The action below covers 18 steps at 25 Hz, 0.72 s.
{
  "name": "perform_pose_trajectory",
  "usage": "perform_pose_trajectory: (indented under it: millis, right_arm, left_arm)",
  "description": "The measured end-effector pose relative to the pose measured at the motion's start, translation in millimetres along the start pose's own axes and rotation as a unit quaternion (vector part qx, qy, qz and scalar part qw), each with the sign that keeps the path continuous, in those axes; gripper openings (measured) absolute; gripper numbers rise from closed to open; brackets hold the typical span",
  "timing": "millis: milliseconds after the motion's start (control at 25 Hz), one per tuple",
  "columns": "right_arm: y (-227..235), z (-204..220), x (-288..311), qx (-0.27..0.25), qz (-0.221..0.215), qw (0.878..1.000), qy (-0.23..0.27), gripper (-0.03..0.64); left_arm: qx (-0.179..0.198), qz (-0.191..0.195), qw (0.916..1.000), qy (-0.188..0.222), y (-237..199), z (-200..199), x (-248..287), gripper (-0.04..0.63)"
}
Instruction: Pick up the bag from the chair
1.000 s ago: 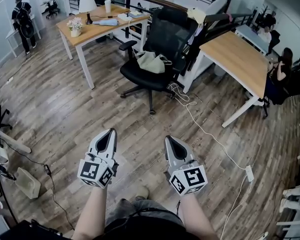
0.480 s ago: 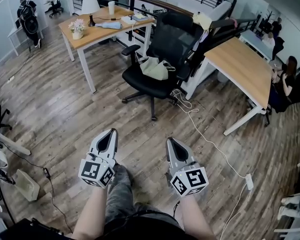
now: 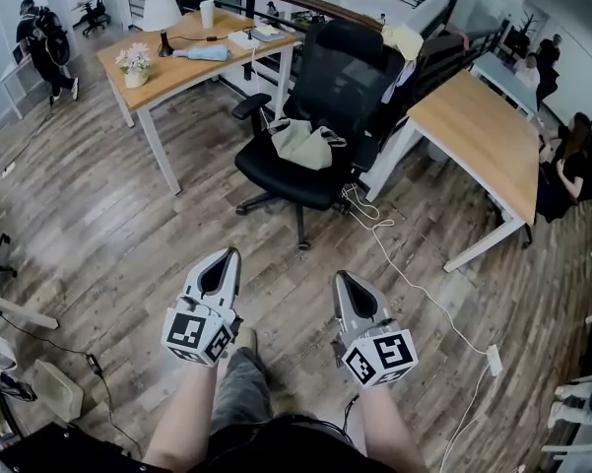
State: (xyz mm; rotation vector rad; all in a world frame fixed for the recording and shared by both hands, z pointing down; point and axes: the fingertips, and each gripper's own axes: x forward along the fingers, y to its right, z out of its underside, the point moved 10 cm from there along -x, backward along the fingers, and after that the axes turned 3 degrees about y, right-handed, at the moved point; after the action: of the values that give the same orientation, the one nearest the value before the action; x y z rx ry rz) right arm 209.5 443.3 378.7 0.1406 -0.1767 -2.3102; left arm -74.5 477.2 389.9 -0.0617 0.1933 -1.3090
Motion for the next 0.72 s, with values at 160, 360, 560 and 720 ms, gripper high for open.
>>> perform_pose_trajectory:
  millis: [160, 360, 560, 720]
  right_arm:
    - [7.2, 2.8, 42.4, 0.000, 0.012, 1.000, -0.007, 0.008]
    - [11.8, 5.2, 99.7, 0.001, 0.023, 1.000, -0.017, 0.008]
    - [12.1, 12.3, 149.8, 0.004, 0.035, 0.999, -0.019, 0.008]
    - [11.4, 15.4, 183.1, -0.001, 0.050, 0.999, -0.019, 0.008]
  left_arm:
    - [-0.008, 0.011, 0.9999, -0.005, -37.9, 2.4, 34.5, -0.005]
    - [-0.015, 0.024, 0.9995, -0.011, -84.6, -0.5, 77.3, -0.005]
    - [-0.020, 0.034, 0.9990, -0.020, -128.7, 1.9, 108.0, -0.005]
    - [-0.025, 0.043, 0.9985, -0.023, -158.1, 3.6, 128.1, -0.005]
